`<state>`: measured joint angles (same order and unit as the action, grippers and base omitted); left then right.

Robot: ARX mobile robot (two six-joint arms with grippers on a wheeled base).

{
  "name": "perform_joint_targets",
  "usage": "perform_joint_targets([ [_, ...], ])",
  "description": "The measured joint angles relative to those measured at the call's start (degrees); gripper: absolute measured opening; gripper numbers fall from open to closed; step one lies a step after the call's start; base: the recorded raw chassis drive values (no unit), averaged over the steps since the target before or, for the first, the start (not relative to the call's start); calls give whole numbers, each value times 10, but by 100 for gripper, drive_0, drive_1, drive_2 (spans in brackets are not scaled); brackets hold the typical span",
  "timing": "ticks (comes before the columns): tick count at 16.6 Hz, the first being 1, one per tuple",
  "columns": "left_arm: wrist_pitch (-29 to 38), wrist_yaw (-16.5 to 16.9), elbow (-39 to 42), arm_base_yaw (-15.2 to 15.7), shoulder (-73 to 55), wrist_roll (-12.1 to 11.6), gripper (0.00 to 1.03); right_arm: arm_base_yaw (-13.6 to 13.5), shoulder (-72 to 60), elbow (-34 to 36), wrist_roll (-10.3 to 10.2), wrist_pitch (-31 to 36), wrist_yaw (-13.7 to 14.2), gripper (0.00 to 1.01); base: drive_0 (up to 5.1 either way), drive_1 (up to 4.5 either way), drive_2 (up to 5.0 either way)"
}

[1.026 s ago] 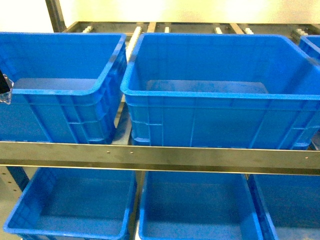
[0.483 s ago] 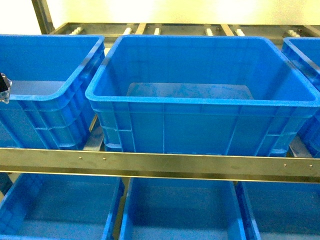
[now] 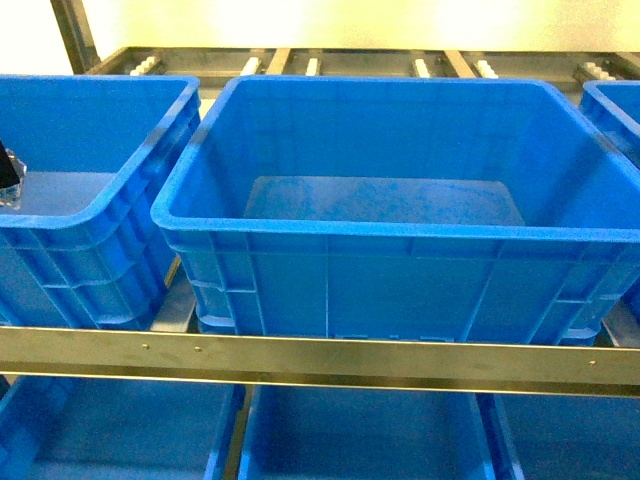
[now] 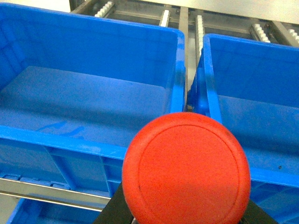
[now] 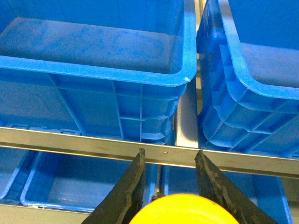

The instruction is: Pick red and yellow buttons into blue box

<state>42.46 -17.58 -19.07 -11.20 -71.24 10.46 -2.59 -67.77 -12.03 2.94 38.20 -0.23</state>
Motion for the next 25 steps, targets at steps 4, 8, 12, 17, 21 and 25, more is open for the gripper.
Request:
perform_joint_targets([
  [4,0,0,0,0,0,0,23,-8,0,-3,0,-1,-1,29,0,0,0],
  [8,0,0,0,0,0,0,23,-16,0,-12,-6,-6,-3,29,0,0,0],
  [12,0,0,0,0,0,0,23,-17,-2,-16,-6,-3,-3,29,0,0,0],
  [17,0,0,0,0,0,0,23,-16,-5,-18,-6,-1,-2,29,0,0,0],
  [21,0,0,0,0,0,0,23,-19,-4,-17,-6,12,5,29,0,0,0],
  [25,-1,0,0,0,0,0,23,-19,-4,-17,-6,12,5,29,-63,125,-62],
])
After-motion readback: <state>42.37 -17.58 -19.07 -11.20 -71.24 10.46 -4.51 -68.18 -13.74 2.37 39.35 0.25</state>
